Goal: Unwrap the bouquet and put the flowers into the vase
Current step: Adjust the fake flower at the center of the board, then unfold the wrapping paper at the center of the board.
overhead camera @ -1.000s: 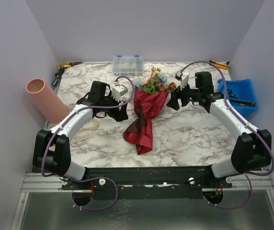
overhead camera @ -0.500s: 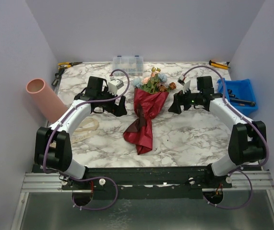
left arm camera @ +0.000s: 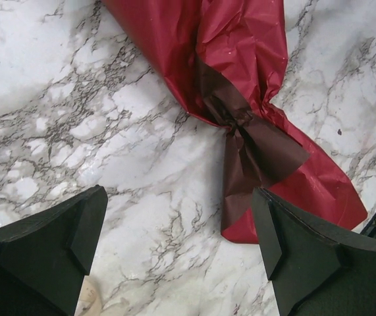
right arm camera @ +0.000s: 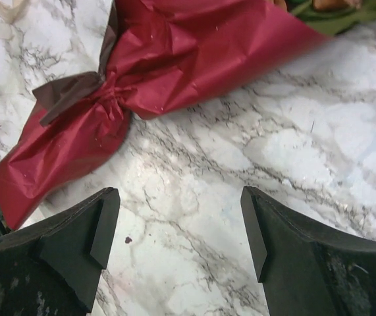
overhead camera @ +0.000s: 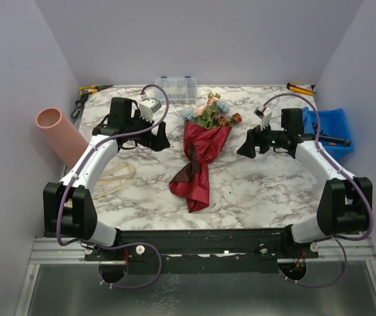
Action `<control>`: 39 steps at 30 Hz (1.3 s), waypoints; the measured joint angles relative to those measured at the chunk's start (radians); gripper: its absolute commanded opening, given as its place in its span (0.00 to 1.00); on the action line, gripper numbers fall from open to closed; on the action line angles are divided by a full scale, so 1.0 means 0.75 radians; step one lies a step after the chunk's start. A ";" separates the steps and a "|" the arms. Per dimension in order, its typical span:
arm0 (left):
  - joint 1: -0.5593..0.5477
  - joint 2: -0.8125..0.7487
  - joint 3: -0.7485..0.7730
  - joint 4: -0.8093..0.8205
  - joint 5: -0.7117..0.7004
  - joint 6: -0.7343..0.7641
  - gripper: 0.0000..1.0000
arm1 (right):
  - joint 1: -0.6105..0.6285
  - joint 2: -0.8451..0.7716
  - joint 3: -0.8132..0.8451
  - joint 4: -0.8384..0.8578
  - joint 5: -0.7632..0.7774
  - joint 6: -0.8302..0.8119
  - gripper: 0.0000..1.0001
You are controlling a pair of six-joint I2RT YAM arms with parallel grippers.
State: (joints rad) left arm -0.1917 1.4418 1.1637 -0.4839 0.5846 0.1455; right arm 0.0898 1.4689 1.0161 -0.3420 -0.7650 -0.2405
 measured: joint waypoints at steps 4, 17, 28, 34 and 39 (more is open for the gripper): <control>-0.001 0.037 0.001 0.024 0.065 -0.027 0.99 | -0.023 -0.010 -0.083 0.050 -0.023 0.031 0.84; -0.166 -0.025 -0.223 0.019 0.076 0.004 0.90 | -0.022 -0.002 -0.200 0.145 -0.137 0.070 0.84; -0.384 -0.025 -0.218 0.005 -0.099 0.079 0.82 | -0.022 0.056 -0.191 0.117 -0.162 0.012 0.84; -0.494 -0.002 -0.173 0.005 -0.176 0.088 0.82 | -0.023 0.038 -0.191 0.095 -0.162 -0.005 0.84; -0.554 0.076 -0.094 0.015 -0.211 0.085 0.77 | -0.023 0.015 -0.191 0.093 -0.163 -0.005 0.84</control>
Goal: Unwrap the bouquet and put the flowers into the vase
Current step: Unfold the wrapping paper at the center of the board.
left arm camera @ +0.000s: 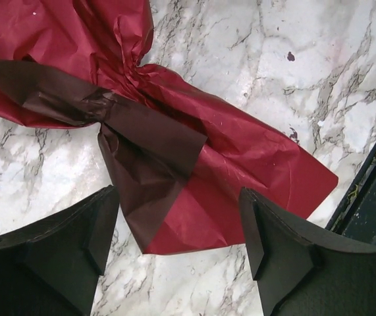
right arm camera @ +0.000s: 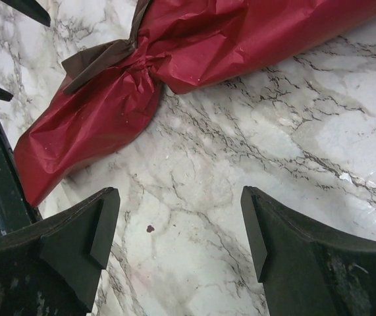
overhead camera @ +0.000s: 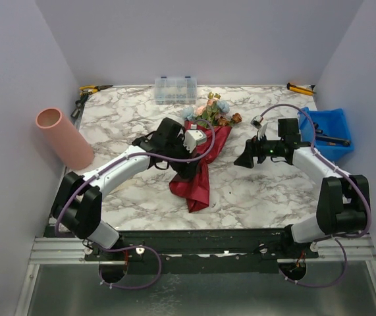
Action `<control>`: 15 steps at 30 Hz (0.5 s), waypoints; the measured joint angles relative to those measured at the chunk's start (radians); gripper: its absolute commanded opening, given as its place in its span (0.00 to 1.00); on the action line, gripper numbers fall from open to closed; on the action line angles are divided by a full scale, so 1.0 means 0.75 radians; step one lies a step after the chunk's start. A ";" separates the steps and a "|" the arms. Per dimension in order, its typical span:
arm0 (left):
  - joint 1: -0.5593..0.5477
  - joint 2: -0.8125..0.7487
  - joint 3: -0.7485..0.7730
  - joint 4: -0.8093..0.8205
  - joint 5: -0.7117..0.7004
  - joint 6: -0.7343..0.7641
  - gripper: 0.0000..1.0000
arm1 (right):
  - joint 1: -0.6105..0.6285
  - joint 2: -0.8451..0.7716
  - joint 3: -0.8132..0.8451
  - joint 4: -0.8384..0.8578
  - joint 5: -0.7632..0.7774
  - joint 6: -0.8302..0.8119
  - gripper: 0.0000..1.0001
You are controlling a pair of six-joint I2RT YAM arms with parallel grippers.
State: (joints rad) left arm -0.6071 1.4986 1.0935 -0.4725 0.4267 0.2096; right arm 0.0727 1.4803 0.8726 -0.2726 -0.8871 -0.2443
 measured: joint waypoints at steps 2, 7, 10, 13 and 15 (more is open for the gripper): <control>-0.013 0.028 0.020 0.000 -0.010 -0.004 0.76 | 0.000 -0.011 -0.001 0.001 0.000 0.002 0.82; -0.025 0.113 0.071 0.002 -0.014 -0.020 0.71 | 0.000 -0.049 -0.001 0.033 -0.016 0.037 0.80; -0.029 0.167 0.086 0.019 -0.032 -0.032 0.68 | 0.000 -0.045 -0.001 0.057 -0.042 0.060 0.80; -0.032 0.209 0.087 0.039 -0.069 -0.038 0.67 | 0.000 -0.028 -0.001 0.077 -0.073 0.092 0.81; -0.032 0.236 0.089 0.053 -0.090 -0.039 0.63 | 0.001 -0.009 -0.001 0.095 -0.091 0.116 0.81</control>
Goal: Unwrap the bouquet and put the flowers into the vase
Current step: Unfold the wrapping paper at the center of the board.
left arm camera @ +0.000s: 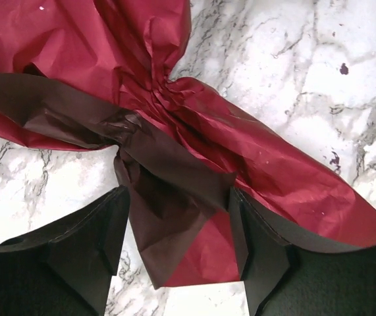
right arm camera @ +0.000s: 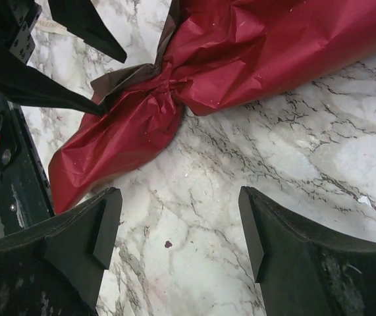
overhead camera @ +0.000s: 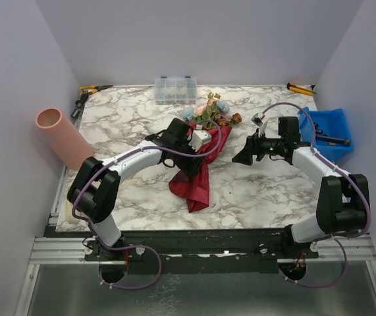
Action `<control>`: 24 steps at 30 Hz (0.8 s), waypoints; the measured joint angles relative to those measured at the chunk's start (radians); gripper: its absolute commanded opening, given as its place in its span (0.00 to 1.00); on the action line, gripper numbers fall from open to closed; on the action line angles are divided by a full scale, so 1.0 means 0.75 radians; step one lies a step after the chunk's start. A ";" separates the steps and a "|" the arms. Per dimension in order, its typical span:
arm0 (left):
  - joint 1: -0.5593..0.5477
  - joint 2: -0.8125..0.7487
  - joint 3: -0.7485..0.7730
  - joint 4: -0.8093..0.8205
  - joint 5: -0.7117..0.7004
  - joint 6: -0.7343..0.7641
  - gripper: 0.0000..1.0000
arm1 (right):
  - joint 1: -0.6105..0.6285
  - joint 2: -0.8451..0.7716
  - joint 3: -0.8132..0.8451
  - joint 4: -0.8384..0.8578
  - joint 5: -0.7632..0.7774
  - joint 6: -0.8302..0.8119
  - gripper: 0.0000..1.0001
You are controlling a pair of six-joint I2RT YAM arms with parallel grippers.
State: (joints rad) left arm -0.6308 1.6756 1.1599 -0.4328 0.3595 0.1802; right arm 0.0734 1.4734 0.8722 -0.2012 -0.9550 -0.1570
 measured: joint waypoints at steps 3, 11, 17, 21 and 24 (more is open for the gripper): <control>0.000 0.028 0.015 0.013 -0.026 0.000 0.59 | 0.016 0.026 0.001 0.025 -0.004 0.028 0.81; 0.037 0.036 0.013 0.116 -0.044 -0.072 0.41 | 0.081 0.077 0.001 0.083 0.032 0.079 0.81; 0.092 0.022 -0.035 0.175 -0.042 -0.115 0.29 | 0.113 0.125 0.034 0.099 0.089 0.116 0.81; 0.129 0.022 -0.062 0.182 -0.028 -0.132 0.27 | 0.142 0.188 0.075 0.110 0.126 0.126 0.80; 0.175 0.022 -0.067 0.187 0.040 -0.160 0.37 | 0.195 0.211 0.080 0.127 0.152 0.129 0.78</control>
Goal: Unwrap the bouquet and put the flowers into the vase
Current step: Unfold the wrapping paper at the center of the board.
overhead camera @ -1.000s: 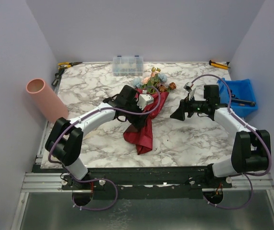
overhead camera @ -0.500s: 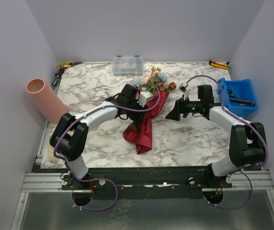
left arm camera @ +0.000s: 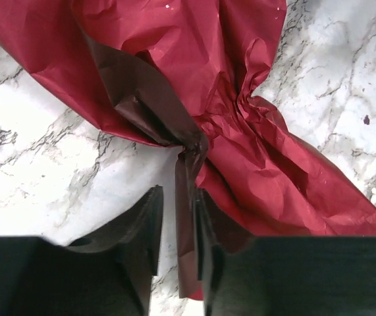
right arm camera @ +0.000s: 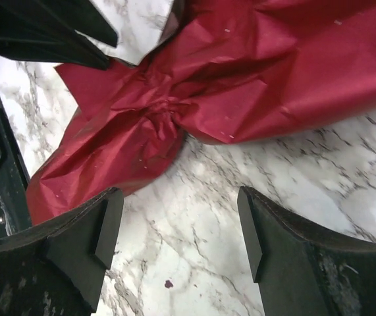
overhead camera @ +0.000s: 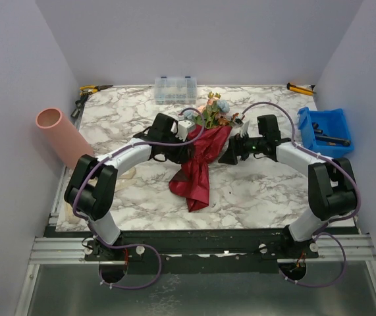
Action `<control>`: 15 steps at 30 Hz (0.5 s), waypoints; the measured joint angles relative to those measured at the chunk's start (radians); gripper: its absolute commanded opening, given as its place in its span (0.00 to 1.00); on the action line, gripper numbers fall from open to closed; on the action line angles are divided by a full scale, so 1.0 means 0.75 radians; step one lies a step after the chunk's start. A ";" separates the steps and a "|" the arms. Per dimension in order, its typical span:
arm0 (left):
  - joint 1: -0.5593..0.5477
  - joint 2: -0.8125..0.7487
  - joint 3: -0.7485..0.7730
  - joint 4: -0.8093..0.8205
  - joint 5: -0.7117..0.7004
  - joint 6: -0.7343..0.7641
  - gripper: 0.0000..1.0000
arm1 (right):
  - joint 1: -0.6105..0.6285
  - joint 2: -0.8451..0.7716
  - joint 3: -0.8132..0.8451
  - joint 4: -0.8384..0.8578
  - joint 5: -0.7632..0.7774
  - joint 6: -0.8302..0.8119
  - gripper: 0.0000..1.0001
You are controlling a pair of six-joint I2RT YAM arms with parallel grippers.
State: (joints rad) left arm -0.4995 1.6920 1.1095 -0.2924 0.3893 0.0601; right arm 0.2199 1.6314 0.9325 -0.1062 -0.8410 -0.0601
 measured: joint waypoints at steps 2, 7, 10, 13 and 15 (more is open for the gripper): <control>0.030 -0.001 -0.004 0.003 0.047 -0.020 0.42 | 0.035 0.001 0.003 0.013 0.005 0.001 0.77; 0.088 -0.011 -0.043 0.019 0.173 -0.084 0.52 | 0.101 0.021 0.066 0.048 0.021 -0.006 0.75; 0.087 -0.015 -0.076 0.020 0.219 -0.101 0.56 | 0.137 0.044 0.094 0.062 0.058 -0.030 0.74; 0.083 -0.015 -0.096 0.019 0.249 -0.115 0.55 | 0.197 0.079 0.117 0.060 0.109 -0.071 0.72; 0.079 -0.015 -0.097 0.022 0.259 -0.124 0.54 | 0.232 0.113 0.139 0.059 0.145 -0.096 0.71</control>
State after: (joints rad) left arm -0.4400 1.6806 1.0370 -0.2756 0.5835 -0.0330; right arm 0.3939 1.7161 1.0370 -0.0620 -0.7322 -0.1318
